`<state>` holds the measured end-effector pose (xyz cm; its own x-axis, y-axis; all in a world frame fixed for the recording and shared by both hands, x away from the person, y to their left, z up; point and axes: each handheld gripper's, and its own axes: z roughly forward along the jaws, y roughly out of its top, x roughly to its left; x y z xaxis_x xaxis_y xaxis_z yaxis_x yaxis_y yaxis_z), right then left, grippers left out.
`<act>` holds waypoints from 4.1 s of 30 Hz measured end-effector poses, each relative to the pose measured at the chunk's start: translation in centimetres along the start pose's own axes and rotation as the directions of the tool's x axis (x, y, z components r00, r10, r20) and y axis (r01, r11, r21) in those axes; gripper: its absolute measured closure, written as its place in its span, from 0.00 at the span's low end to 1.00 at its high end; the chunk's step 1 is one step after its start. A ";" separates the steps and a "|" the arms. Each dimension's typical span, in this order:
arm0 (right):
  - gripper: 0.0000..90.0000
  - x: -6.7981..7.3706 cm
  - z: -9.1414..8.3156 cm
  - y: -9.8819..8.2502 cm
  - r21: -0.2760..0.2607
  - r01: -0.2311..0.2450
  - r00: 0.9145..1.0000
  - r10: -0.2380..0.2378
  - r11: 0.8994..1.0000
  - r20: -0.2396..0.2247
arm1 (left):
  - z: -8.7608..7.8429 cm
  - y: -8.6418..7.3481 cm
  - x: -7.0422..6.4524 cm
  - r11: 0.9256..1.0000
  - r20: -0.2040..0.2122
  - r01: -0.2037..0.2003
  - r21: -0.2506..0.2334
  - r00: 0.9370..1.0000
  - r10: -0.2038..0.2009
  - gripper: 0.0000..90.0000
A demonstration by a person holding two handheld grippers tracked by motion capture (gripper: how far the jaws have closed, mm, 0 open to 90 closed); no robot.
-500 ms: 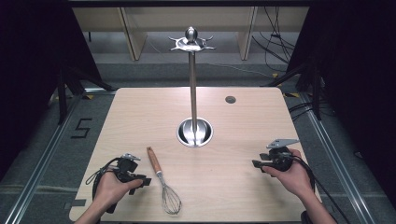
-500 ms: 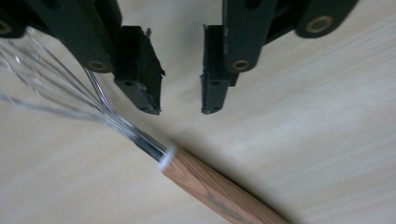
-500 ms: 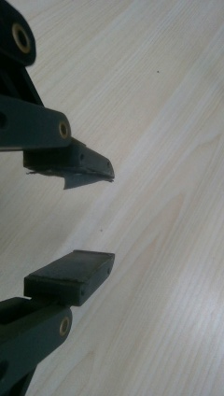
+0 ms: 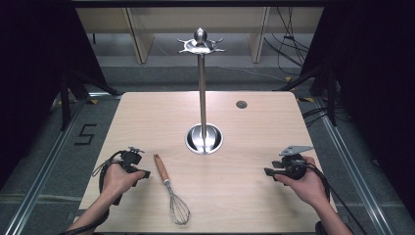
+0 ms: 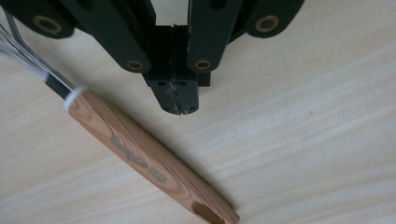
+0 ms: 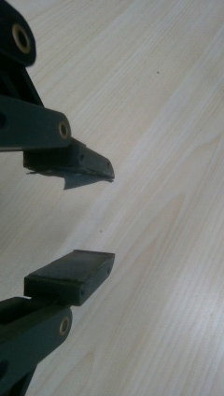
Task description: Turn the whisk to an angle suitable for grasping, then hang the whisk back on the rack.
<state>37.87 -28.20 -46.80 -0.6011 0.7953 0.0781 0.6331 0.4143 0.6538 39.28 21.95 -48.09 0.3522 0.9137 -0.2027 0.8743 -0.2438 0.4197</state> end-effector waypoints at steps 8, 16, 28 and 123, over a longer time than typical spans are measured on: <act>0.59 0.0 0.3 -0.1 -0.039 -0.011 1.000 0.011 0.999 0.005 | 1.5 1.9 -0.7 0.999 -0.017 -0.012 0.036 1.000 0.013 0.99; 0.59 0.1 -0.1 0.1 0.007 -0.017 1.000 0.017 1.000 -0.008 | 2.8 4.2 -1.4 0.998 -0.030 -0.029 0.051 0.999 0.030 0.99; 0.59 0.0 0.0 -0.2 -0.022 -0.045 0.999 0.045 0.999 -0.014 | 4.7 6.7 -4.4 0.996 -0.012 -0.072 0.049 0.997 0.073 0.99; 0.58 0.0 -0.6 -0.3 0.043 -0.108 0.994 0.109 0.993 -0.011 | 3.5 4.9 -6.1 0.937 -0.063 -0.265 0.228 0.956 0.285 0.76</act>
<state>37.34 -28.60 -46.54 -0.5338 0.8308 0.1572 0.7151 0.3444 0.6083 42.63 14.07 -47.91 0.5654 0.8246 -0.0187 0.8021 -0.5444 0.2454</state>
